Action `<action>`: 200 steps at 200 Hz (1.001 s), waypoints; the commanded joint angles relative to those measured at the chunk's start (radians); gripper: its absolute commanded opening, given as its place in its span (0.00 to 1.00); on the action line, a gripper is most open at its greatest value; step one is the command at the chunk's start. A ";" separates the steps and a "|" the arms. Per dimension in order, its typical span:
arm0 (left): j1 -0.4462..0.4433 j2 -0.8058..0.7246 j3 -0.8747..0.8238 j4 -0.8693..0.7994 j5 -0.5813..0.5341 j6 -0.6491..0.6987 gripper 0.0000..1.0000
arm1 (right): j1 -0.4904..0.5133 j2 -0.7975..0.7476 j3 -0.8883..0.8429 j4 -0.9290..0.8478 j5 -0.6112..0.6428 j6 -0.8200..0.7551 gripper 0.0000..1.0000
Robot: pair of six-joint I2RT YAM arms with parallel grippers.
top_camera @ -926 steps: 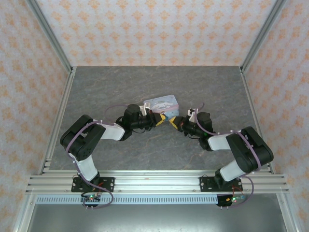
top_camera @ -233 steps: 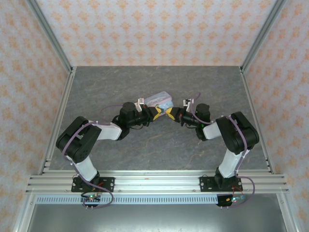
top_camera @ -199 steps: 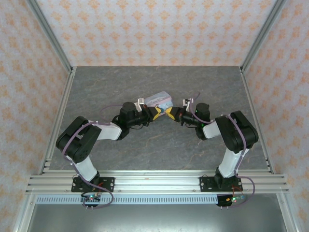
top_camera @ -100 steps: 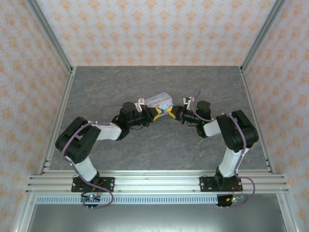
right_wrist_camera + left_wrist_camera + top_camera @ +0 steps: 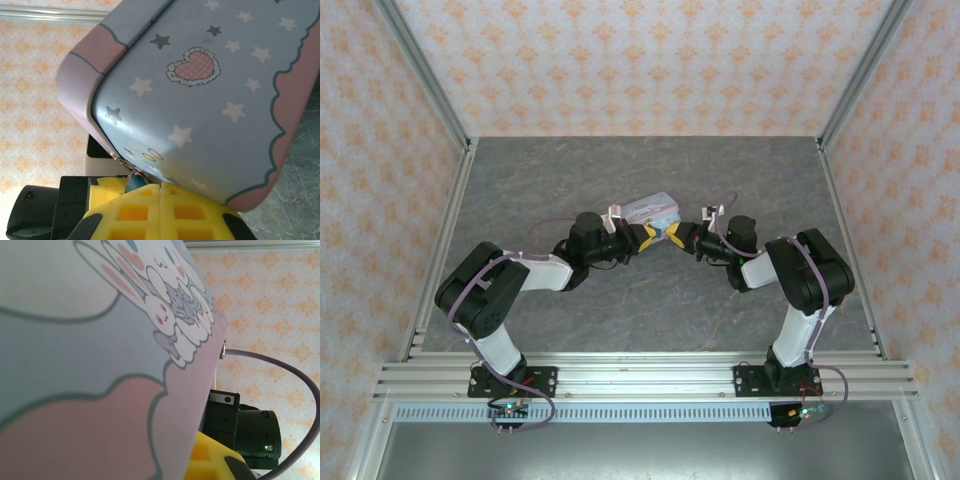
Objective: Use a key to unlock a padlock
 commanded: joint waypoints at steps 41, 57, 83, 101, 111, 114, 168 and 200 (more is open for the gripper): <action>-0.030 -0.037 0.012 0.115 0.029 -0.033 0.00 | 0.042 0.012 -0.029 0.089 0.084 0.029 0.00; -0.030 -0.036 0.013 0.121 0.026 -0.039 0.00 | 0.044 0.013 -0.030 0.104 0.084 0.034 0.00; -0.034 -0.037 0.012 0.122 0.019 -0.041 0.00 | 0.050 0.007 -0.038 0.145 0.084 0.056 0.00; -0.035 -0.035 0.014 0.120 0.017 -0.041 0.00 | 0.056 -0.008 -0.043 0.144 0.085 0.058 0.00; -0.036 -0.035 0.014 0.116 0.015 -0.039 0.00 | 0.062 -0.016 -0.044 0.143 0.084 0.059 0.00; -0.036 -0.035 0.014 0.117 0.014 -0.039 0.00 | 0.064 -0.020 -0.044 0.142 0.082 0.059 0.00; -0.037 -0.034 0.014 0.108 0.015 -0.033 0.00 | 0.074 -0.028 -0.037 0.126 0.087 0.056 0.00; -0.049 -0.010 0.026 0.107 0.014 -0.030 0.00 | 0.120 -0.004 0.030 0.115 0.100 0.075 0.00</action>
